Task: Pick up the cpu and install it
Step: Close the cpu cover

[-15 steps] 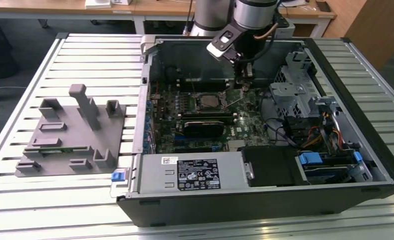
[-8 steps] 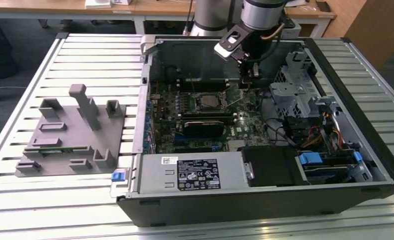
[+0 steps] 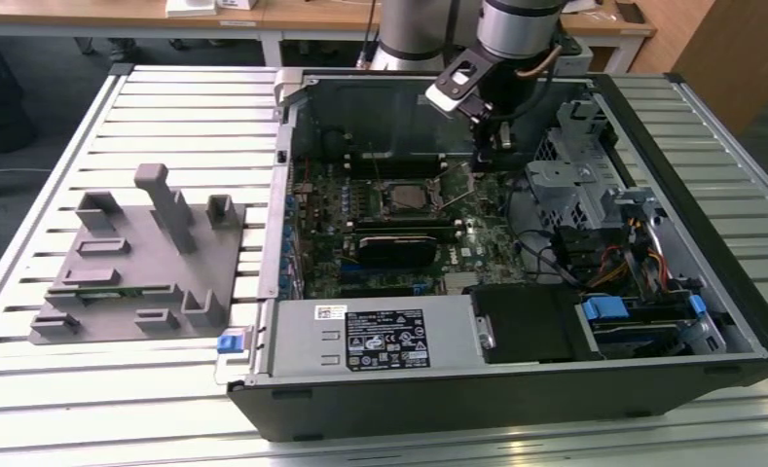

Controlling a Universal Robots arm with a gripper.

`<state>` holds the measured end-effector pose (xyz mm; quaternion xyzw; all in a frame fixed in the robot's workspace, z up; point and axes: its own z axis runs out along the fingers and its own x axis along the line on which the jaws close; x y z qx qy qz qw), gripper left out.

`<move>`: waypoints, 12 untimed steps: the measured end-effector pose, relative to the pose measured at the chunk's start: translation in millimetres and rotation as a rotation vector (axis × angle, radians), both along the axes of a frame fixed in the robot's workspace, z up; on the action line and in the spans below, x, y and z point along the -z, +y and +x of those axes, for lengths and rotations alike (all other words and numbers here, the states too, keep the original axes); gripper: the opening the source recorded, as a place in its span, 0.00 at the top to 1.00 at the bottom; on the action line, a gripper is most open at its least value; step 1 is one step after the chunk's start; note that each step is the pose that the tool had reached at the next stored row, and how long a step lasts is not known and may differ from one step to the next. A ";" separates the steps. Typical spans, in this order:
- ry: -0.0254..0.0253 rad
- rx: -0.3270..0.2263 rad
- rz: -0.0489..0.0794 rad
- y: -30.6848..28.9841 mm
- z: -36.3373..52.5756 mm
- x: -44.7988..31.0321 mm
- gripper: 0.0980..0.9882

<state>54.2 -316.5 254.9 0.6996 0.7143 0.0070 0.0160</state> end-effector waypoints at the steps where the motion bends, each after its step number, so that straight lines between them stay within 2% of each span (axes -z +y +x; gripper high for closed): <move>1: 0.0000 0.000 0.000 0.3 1.0 0.4 0.99; 12: 0.0015 0.000 0.000 3.8 9.9 5.3 0.99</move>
